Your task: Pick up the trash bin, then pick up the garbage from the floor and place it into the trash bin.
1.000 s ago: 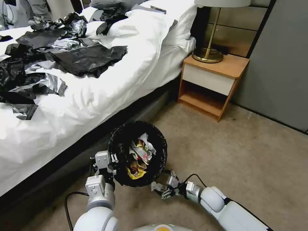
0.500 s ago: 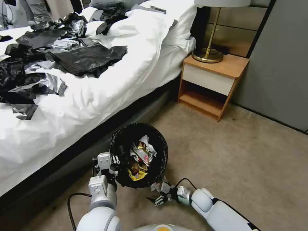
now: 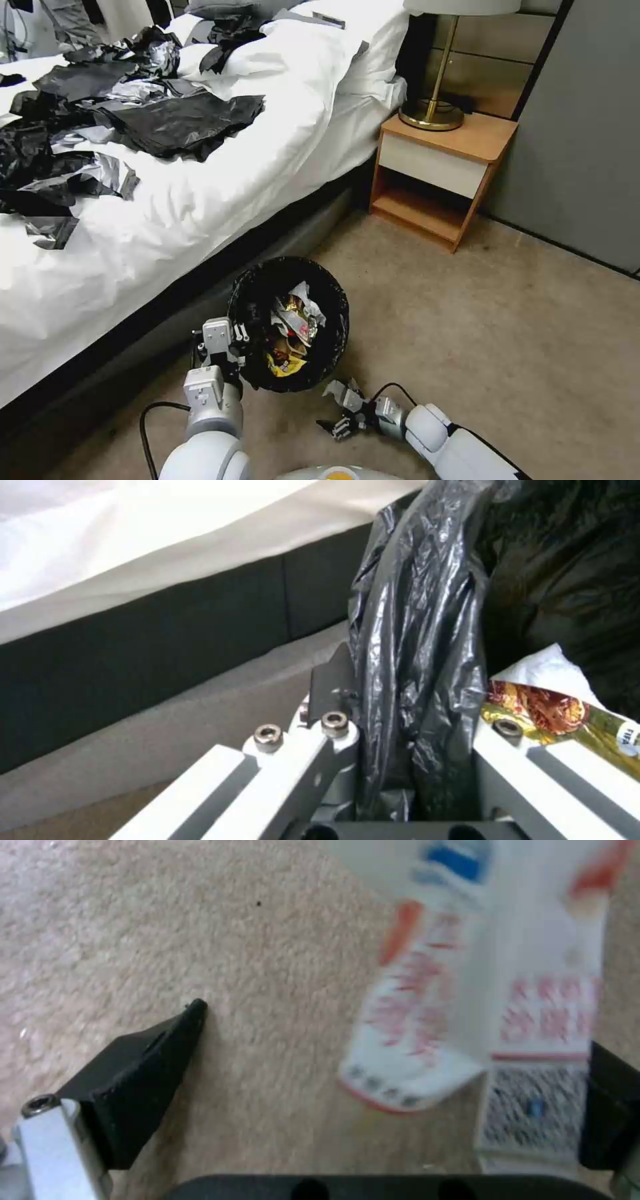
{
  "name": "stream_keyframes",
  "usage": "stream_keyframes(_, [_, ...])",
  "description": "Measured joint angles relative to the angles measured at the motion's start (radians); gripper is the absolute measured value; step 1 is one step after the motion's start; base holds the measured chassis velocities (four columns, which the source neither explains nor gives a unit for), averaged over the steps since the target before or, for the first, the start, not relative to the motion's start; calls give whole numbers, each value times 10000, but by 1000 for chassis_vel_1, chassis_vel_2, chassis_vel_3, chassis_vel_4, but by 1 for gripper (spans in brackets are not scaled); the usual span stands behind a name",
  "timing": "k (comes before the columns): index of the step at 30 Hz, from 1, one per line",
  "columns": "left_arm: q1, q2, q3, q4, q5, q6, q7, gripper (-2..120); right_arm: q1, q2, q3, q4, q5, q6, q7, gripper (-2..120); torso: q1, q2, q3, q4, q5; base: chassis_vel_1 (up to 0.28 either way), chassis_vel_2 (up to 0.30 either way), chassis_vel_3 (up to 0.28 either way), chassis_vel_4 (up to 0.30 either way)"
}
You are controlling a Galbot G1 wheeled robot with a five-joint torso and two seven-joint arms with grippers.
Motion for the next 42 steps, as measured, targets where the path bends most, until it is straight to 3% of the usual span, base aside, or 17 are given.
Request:
stream_keyframes(10, [15, 33, 33, 10, 34, -10, 3, 1, -127, -163, 73, 170, -126, 158, -48, 73, 0, 0, 1, 1, -1, 0, 0, 0, 0])
stream_keyframes(13, [-38, 56, 31, 68, 33, -14, 1, 1, -202, -467, 302, 568, -17, 18, 107, 59, 0, 0, 1, -3, -17, 0, 0, 0, 0])
stream_keyframes(17, [-88, 76, 40, 90, 7, -14, 12, 1, -285, -720, 435, 830, 53, 2, 130, 46, 0, 0, 1, -3, -10, 0, 0, 0, 0])
stream_keyframes(23, [-143, 97, 55, 140, -17, -15, 8, 1, -386, -797, 615, 918, 55, 35, 121, 29, -1, 0, 1, -2, -6, 0, 0, 0, 0])
stream_keyframes(25, [-167, 100, 64, 146, -29, -16, 11, 1, -419, -790, 681, 929, 30, 69, 113, 17, 0, 0, 1, -1, -4, 0, 0, 0, 0])
stream_keyframes(27, [-172, 101, 64, 146, -32, -16, 11, 1, -426, -784, 702, 932, 27, 81, 112, 15, 0, 0, 1, -2, -5, 0, 0, 0, 0])
stream_keyframes(30, [-172, 110, 64, 146, -39, -16, 10, 1, -430, -780, 743, 958, 31, 104, 127, 0, 0, 0, 1, 0, -4, 0, 0, 0, 0])
stream_keyframes(42, [-164, 131, 36, 116, -48, -20, 15, 1, -596, -791, 1250, 1475, 307, 239, 304, 0, 0, 0, 1, 0, -4, 0, 0, 0, 0])
